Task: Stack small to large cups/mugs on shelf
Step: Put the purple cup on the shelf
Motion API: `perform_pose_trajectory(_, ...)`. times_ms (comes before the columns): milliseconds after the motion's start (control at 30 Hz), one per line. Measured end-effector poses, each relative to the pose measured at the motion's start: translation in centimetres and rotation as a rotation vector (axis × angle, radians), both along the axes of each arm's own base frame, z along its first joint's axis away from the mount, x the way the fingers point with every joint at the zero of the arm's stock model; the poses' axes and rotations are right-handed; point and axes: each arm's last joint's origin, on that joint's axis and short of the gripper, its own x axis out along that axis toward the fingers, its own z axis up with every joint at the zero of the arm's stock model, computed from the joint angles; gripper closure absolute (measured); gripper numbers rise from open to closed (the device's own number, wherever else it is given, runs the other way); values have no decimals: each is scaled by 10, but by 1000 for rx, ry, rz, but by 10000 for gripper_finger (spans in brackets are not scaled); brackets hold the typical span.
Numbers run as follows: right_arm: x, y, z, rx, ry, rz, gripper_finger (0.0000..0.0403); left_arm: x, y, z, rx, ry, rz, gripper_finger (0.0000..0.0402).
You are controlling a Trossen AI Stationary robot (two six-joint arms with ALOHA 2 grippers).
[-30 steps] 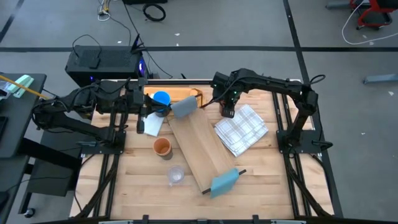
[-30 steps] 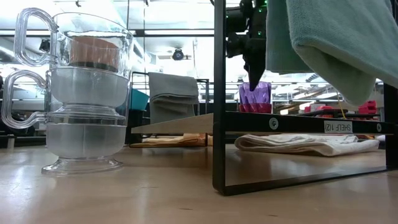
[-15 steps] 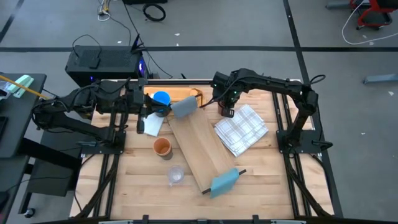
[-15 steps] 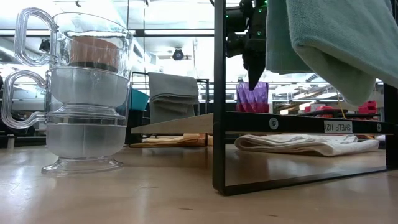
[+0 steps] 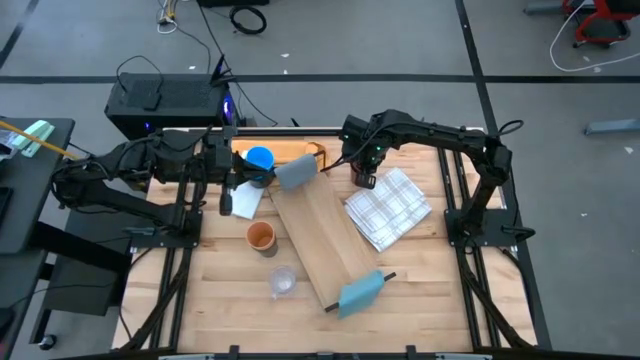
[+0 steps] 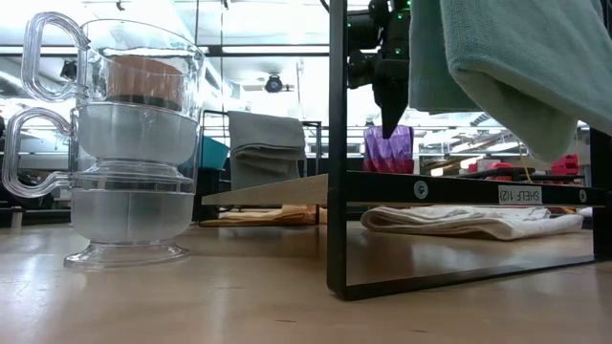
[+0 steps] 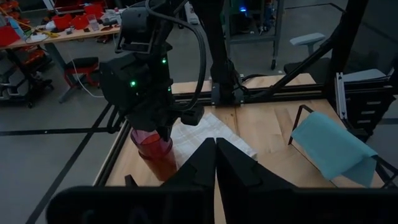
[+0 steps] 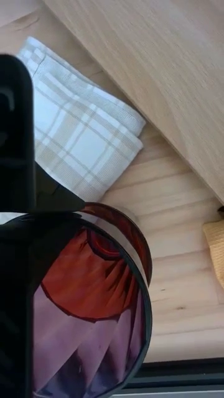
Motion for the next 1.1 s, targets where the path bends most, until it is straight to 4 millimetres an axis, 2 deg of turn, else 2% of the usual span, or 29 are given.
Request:
perform_pose_trajectory(300,-3,1,8,-1,25,-6,399,0,0,0,1,0,-1,387)
perform_pose_trajectory(800,-8,0,60,-38,-41,-19,399,0,0,0,1,0,-1,376)
perform_pose_trajectory(1100,-14,14,99,-58,-104,-2,399,0,0,0,1,0,-1,389)
